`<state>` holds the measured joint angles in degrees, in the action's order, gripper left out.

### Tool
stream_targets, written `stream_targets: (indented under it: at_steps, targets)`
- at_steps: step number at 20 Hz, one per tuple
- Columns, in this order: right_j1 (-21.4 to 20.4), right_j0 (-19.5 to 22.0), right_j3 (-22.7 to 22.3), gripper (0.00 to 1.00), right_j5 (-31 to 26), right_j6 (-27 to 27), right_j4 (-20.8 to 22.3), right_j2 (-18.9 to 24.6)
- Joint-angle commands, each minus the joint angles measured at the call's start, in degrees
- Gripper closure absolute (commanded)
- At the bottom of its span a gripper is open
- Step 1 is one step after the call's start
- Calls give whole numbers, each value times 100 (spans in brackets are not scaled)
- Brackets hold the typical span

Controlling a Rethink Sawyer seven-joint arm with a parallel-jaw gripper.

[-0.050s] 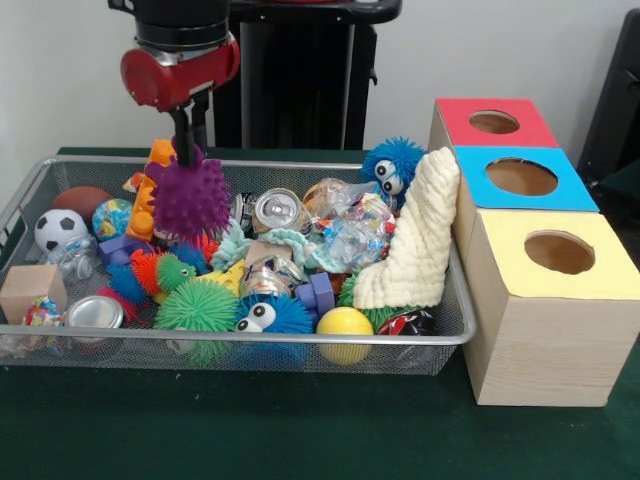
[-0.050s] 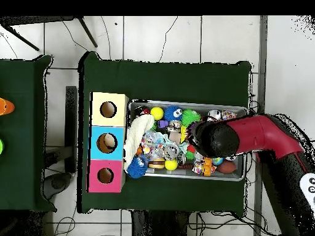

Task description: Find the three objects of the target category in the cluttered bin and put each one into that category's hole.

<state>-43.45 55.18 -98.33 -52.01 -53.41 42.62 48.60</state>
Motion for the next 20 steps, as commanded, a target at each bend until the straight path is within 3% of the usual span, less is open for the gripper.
stream_targets:
  at_steps: [1,11,16,18,20]
  targets:
    - [267,221,349,100,-448,1984,80,271]
    - [581,368,227,100,122,1997,233,339]
    - [618,524,2,100,405,1719,201,416]
    - [722,633,-306,100,652,1988,308,636]
    - [527,601,-605,100,807,1382,291,536]
